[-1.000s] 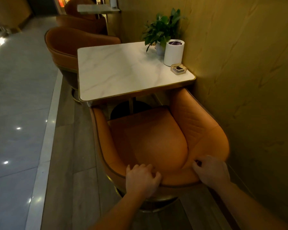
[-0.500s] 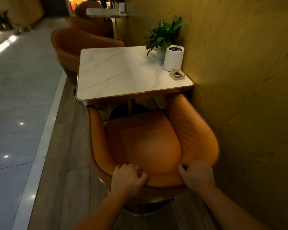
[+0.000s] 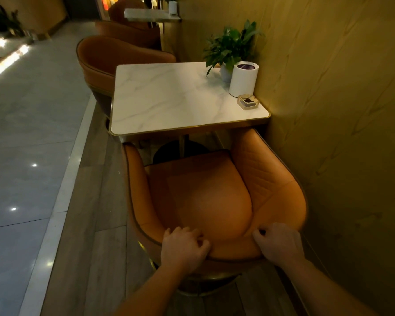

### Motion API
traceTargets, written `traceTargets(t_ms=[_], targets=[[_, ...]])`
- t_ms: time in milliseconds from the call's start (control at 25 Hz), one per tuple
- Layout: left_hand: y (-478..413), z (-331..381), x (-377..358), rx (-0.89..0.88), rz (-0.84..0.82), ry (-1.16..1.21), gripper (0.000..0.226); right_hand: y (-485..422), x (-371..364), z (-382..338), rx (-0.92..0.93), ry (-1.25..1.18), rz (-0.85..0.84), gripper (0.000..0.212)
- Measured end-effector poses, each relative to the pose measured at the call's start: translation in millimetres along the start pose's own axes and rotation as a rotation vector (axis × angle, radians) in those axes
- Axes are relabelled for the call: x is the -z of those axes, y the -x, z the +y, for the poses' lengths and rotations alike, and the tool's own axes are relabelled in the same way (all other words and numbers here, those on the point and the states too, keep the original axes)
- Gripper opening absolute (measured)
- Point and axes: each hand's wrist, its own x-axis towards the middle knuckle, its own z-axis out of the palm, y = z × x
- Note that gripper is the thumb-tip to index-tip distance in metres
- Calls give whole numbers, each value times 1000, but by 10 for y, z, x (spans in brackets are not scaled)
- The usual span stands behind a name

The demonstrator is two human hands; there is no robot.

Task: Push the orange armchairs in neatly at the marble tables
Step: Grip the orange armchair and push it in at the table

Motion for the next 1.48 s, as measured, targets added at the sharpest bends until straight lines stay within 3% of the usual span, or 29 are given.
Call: traceTargets(t_ms=[400, 640, 760, 1000, 1320, 1480], targets=[[-42, -32, 11, 10, -41, -18, 54, -104, -124, 48, -4, 52, 65, 41], [4, -25, 78, 24, -150, -23, 57, -143, -137, 55, 32, -1, -57, 42], [149, -11, 131, 59, -85, -12, 52, -111, -38, 37, 99, -64, -132, 42], [616, -179, 485, 143, -16, 52, 52, 164, 336, -335, 161, -169, -35, 47], [1295, -687, 1364, 244, 148, 106, 52, 514, 821, -1031, 255, -246, -62, 46], [1314, -1153, 1791, 237, 225, 134, 65, 427, 1042, -1638, 283, -267, -21, 47]])
